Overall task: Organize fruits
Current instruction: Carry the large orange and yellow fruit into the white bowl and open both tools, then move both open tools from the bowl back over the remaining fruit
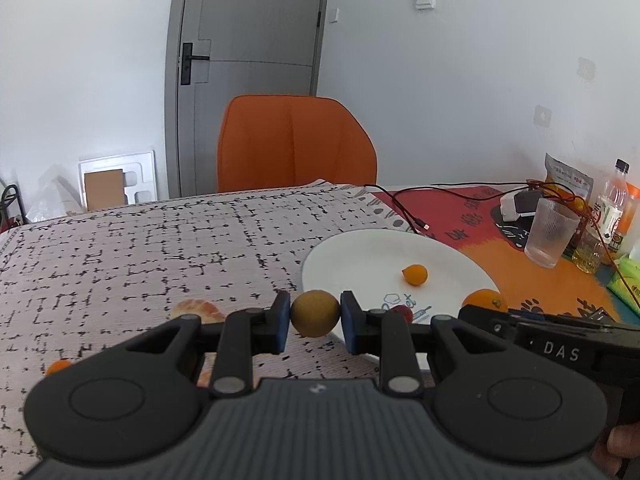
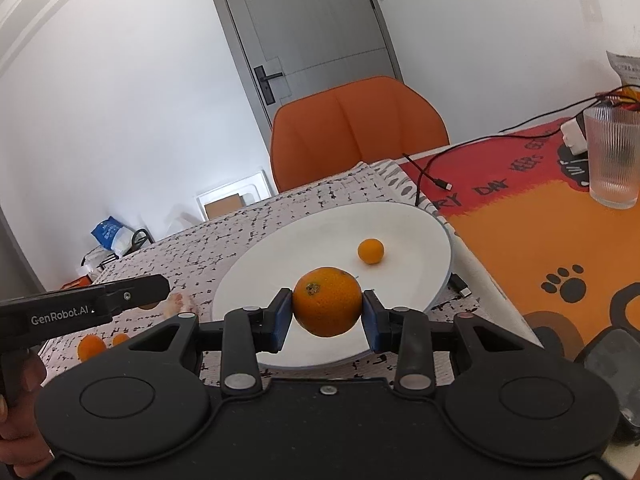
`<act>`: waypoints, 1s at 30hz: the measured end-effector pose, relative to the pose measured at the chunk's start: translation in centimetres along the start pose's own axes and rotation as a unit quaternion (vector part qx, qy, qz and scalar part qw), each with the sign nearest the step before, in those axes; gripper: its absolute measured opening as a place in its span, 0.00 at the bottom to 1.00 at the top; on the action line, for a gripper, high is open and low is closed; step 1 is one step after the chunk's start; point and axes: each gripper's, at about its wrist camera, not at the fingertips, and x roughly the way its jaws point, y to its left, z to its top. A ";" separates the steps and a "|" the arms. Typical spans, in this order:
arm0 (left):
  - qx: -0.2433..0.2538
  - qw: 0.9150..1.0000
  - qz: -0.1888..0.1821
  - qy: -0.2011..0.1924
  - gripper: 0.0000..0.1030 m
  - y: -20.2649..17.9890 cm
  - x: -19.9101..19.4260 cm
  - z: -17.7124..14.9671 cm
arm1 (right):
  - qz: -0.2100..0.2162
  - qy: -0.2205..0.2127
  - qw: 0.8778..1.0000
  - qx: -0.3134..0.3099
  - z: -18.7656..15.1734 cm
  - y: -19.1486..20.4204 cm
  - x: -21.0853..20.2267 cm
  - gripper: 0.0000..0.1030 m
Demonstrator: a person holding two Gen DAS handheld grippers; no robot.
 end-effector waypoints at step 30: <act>-0.008 1.000 0.011 0.007 0.50 0.4 -1.0 -0.1 | -0.015 -0.001 1.000 0.003 0.0 0.0 -1.7 0.51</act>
